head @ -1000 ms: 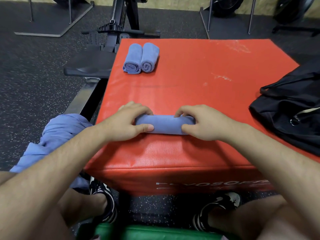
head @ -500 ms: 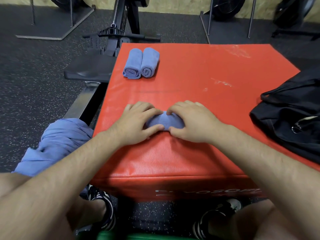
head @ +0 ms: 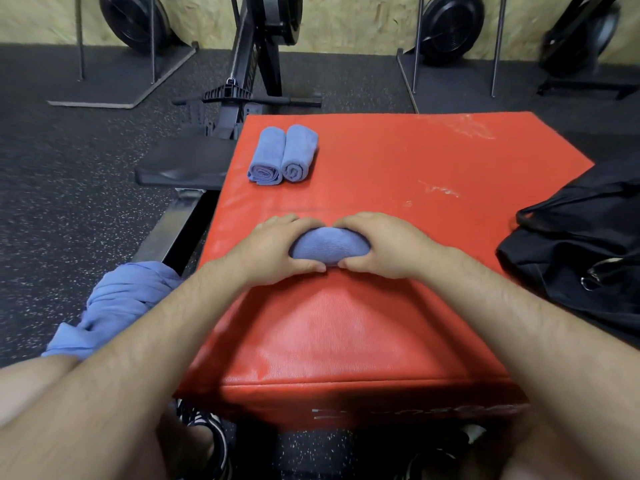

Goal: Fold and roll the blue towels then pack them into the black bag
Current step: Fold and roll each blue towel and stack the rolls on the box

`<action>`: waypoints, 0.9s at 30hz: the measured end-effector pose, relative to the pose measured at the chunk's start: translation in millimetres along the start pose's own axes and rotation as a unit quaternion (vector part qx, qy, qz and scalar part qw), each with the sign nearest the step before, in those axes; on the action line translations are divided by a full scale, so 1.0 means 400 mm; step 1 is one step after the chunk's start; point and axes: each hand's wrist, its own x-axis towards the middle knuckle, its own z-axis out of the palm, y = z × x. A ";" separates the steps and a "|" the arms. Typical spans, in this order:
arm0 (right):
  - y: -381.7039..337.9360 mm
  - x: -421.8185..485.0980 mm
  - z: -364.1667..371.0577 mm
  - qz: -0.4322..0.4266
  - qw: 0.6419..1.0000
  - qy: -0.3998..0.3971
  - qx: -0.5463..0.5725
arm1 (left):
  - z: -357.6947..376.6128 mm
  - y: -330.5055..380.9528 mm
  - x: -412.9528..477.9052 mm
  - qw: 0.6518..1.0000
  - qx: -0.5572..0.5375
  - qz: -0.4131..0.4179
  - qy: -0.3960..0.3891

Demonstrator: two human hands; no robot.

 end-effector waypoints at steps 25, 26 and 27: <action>0.029 0.064 -0.132 0.023 0.939 0.197 0.280 | -0.183 -0.061 0.105 0.929 -0.308 -0.097 0.179; 0.025 0.075 -0.117 0.035 0.942 0.238 0.236 | -0.176 -0.062 0.112 0.922 -0.298 -0.124 0.216; 0.017 0.086 -0.104 0.046 0.942 0.270 0.195 | -0.169 -0.056 0.119 0.909 -0.297 -0.152 0.250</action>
